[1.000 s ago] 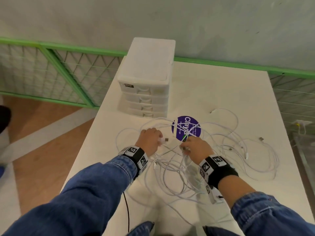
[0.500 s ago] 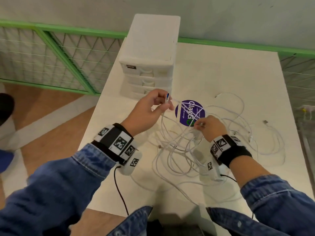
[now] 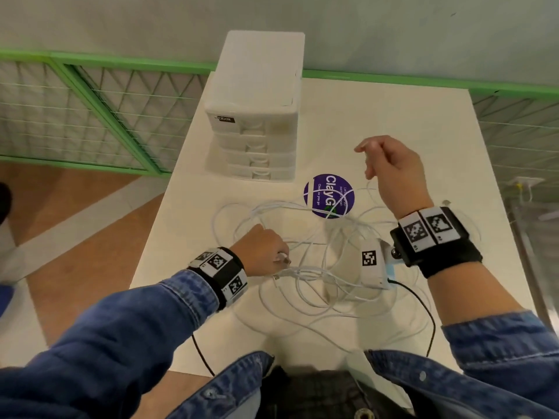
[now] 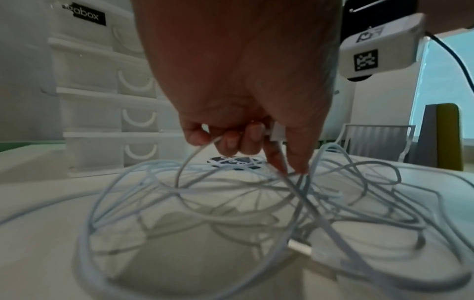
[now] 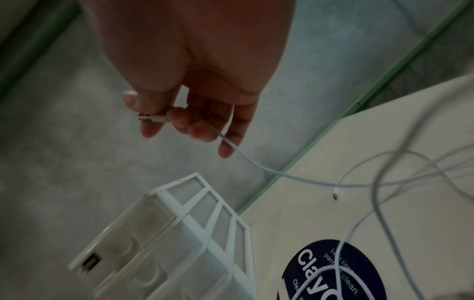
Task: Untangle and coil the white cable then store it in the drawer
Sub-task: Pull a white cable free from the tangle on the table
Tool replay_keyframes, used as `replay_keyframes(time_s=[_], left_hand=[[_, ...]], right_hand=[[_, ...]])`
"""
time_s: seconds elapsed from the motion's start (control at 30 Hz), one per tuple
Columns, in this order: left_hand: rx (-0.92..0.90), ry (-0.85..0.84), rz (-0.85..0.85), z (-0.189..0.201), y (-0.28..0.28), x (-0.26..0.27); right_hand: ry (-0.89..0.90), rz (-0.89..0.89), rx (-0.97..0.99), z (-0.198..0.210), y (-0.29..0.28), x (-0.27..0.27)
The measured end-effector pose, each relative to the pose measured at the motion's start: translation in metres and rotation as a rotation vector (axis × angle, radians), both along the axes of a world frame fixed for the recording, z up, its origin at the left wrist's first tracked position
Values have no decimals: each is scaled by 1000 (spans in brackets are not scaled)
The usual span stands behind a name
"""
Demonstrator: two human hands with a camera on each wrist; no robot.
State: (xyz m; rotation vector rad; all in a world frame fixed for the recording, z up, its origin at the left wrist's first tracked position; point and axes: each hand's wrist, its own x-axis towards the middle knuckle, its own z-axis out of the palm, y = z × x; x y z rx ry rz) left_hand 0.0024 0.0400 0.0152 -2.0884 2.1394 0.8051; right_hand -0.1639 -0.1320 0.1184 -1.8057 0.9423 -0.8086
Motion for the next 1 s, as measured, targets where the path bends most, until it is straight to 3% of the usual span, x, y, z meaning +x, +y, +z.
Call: replay_keyframes(time_s=[0.13, 0.3, 0.47, 0.67, 0.8, 0.93, 1.0], left_hand=[[-161, 58, -90, 5, 3, -13], [-4, 31, -179, 2, 20, -19], [-238, 216, -139, 2, 26, -31], [-380, 227, -194, -1, 30, -36], [-260, -106, -414, -11, 31, -34], [0, -216, -323, -19, 30, -32], [1, -231, -308, -19, 27, -32]], right_hand=[[62, 134, -17, -8, 21, 0], [178, 113, 7, -29, 24, -9], [160, 107, 36, -33, 18, -23], [205, 152, 51, -42, 23, -25], [229, 155, 85, -46, 24, -26], [260, 175, 127, -54, 30, -25], [303, 201, 141, -60, 35, -26]])
